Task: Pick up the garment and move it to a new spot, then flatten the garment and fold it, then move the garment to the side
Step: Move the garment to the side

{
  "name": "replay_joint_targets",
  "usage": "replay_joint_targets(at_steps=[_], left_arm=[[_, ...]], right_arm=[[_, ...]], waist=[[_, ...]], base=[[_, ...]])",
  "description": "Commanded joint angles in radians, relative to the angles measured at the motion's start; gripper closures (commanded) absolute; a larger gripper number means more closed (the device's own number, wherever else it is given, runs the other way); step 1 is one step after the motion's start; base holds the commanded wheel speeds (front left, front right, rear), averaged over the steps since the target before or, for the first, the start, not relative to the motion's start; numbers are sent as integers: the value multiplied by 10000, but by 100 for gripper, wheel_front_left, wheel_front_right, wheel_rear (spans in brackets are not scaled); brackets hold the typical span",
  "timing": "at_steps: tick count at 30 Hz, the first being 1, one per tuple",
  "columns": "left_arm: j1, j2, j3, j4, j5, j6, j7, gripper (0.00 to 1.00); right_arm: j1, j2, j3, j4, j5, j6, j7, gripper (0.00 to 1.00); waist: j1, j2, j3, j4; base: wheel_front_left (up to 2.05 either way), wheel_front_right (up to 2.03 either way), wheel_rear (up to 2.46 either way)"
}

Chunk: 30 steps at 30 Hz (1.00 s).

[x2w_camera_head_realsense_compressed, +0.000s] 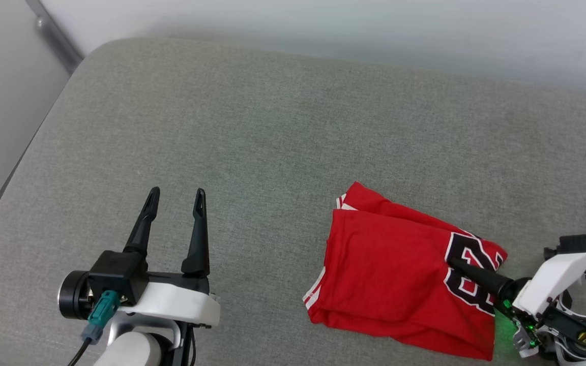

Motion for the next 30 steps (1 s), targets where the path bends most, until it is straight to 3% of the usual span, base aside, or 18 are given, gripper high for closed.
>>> replay_joint_targets(at_steps=[1, 6, 14, 18, 22, 30], left_arm=[[-50, -36, 41, 33, 72, -37, -61, 0], [152, -74, 175, 164, 5, -144, -65, 0], [525, 279, 195, 250, 68, -247, 3, 0], [699, 365, 70, 126, 66, -300, 95, 0], [700, 415, -3, 18, 82, -328, 137, 0], [-51, 453, -173, -348, 335, -420, 322, 0]], right_arm=[[98, 140, 185, 219, 33, -18, 18, 100], [-17, -387, 641, -85, -306, -12, -544, 100], [-118, -1498, 1926, -66, -2785, -12, -1813, 100], [-283, -1919, 2232, 247, -4227, -12, -2074, 100], [-628, -1884, 2403, 426, -5197, -12, -2097, 100], [-2103, -1816, 2768, 1039, -6097, -13, -2740, 100]], waist=[[0, 0, -27, 8], [0, 0, -386, -142], [0, 0, -1310, -1135], [0, 0, -1519, -1967], [0, 0, -1432, -3071], [0, 0, -298, -5202]], base=[[0, 0, 0], [0, 0, 0], [0, 0, 0], [0, 0, 0], [0, 0, 0], [0, 0, 0]])
